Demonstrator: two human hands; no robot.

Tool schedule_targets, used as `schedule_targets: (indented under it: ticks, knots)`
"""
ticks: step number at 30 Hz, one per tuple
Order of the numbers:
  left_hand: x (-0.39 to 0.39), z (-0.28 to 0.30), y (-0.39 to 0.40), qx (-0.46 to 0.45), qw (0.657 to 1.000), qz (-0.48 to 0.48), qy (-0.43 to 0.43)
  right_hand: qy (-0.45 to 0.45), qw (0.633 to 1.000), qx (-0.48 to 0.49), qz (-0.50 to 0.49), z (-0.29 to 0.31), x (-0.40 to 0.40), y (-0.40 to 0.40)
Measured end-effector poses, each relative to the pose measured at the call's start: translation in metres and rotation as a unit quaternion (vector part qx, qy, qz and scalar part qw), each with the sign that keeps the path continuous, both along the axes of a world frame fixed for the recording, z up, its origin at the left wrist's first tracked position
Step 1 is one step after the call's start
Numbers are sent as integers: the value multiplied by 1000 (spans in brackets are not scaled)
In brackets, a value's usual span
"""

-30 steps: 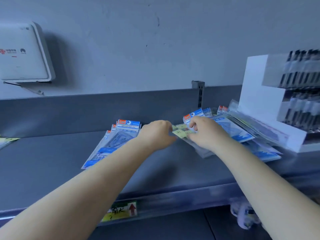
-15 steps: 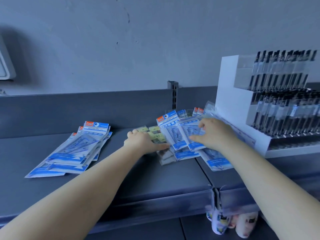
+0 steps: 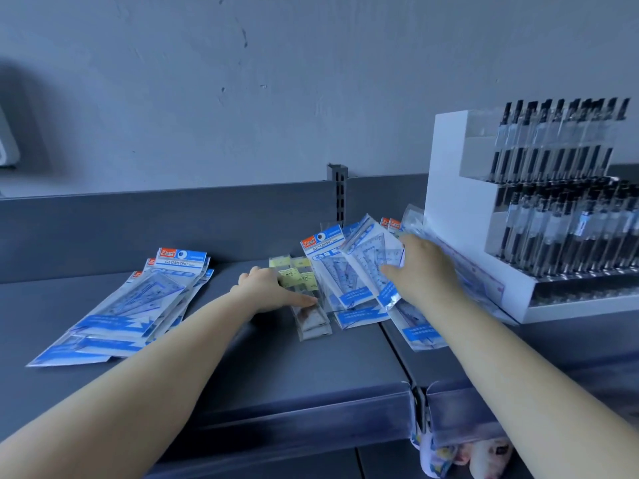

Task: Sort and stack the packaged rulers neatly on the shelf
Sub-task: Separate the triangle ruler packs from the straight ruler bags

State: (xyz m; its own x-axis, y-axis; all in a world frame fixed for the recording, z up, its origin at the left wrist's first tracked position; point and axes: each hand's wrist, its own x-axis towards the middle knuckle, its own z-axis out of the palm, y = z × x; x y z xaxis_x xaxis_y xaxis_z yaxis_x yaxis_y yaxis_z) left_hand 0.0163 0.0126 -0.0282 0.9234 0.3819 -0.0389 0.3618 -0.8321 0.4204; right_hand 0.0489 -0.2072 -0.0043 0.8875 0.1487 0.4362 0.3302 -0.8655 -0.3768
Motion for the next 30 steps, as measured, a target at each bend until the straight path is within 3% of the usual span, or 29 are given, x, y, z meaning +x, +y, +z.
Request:
schedule_targets:
  ticks: [4, 6, 8, 10, 16, 22, 24, 27, 30]
  knots:
    - [-4, 0, -4, -83, 996, 6, -17, -23, 984, 169, 47, 3, -2, 2]
    - [0, -4, -9, -44, 998, 29, -20, -11, 967, 245, 75, 7, -4, 8]
    - [0, -5, -18, 23, 999, 38, -17, 41, 927, 356, 112, 11, -7, 16]
    - [0, -4, -22, 31, 999, 27, -18, 106, 886, 432, 134, 11, -11, 25]
    - [2, 0, -3, -107, 994, 8, -9, 213, 854, 453, 144, -4, -13, 37]
    - [-8, 4, 32, -131, 991, -5, -22, 191, 866, 442, 137, -11, -8, 35]
    - [-11, 2, 32, -90, 996, 9, -25, 185, 873, 429, 140, -13, -7, 37]
    - [-13, -1, 17, 38, 999, 9, 7, 175, 879, 419, 144, -14, -6, 39]
    - [-14, 7, 11, 55, 998, 10, 10, 172, 883, 410, 151, -14, -6, 40]
